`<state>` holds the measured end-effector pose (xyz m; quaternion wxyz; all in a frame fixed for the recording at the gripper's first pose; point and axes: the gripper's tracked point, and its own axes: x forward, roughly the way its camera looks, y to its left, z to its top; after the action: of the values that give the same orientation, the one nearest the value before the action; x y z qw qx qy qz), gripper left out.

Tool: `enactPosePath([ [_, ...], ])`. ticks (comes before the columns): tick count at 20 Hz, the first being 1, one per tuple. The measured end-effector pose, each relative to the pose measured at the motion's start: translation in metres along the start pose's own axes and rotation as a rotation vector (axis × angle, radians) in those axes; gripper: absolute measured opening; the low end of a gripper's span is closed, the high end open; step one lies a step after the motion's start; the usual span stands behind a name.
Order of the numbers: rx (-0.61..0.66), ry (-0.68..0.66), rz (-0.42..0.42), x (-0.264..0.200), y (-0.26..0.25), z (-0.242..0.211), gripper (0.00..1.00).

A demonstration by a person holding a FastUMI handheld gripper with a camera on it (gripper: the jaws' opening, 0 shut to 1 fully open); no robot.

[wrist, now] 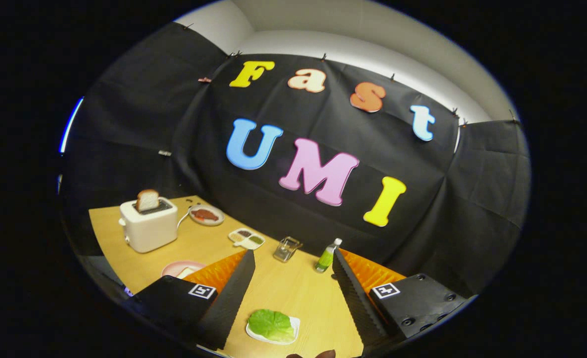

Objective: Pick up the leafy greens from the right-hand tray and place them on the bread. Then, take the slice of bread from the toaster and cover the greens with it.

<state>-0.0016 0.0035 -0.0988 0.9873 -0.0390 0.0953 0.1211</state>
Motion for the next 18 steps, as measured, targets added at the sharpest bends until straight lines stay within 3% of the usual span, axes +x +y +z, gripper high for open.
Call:
enactPosePath([
  [9,0.071,0.426,0.318,0.050,0.029,-0.199,0.95],
  [12,0.080,0.529,0.373,0.059,0.031,-0.242,0.87],
  [15,0.080,0.621,0.425,0.069,0.042,-0.280,0.87],
  [18,0.080,0.700,0.442,0.078,0.042,-0.311,0.78],
])
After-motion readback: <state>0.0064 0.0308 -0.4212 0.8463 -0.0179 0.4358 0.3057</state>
